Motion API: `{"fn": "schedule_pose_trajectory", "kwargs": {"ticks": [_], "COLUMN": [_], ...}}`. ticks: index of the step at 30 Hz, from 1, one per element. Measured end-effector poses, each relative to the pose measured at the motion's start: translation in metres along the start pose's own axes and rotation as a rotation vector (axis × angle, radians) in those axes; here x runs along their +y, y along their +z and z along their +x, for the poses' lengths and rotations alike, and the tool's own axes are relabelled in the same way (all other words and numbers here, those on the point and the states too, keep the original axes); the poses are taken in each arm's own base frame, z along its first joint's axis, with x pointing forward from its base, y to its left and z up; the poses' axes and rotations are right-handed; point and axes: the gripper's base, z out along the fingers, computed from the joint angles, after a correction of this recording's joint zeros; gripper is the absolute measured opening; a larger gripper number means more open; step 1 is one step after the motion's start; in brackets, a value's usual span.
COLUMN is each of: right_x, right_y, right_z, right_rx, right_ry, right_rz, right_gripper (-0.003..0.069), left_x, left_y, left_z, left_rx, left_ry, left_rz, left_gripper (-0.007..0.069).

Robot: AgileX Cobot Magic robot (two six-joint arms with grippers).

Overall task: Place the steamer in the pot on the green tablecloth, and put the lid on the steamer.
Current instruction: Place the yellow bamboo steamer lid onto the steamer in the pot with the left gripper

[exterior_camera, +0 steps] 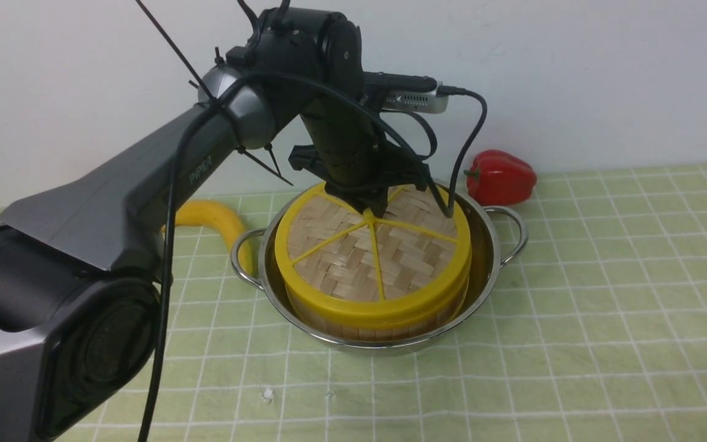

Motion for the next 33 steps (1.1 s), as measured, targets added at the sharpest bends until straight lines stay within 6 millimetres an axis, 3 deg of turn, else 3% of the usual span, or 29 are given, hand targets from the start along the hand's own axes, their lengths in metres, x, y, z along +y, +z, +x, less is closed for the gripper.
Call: {"fn": "schedule_pose_trajectory", "kwargs": {"ticks": [25, 33], "right_x": [0.0000, 0.0000], "right_y": [0.0000, 0.0000], "right_z": [0.0000, 0.0000], "right_rx": [0.000, 0.000], "right_ry": [-0.001, -0.001], "right_rz": [0.000, 0.000], "right_gripper": [0.0242, 0.0242], "left_x": [-0.0020, -0.0068], "left_y": [-0.0001, -0.0004], "left_z": [0.0003, 0.0006], "left_rx": [0.002, 0.004], "left_ry": [0.122, 0.106], "left_rz": [0.032, 0.090], "left_gripper": [0.0118, 0.0201]}}
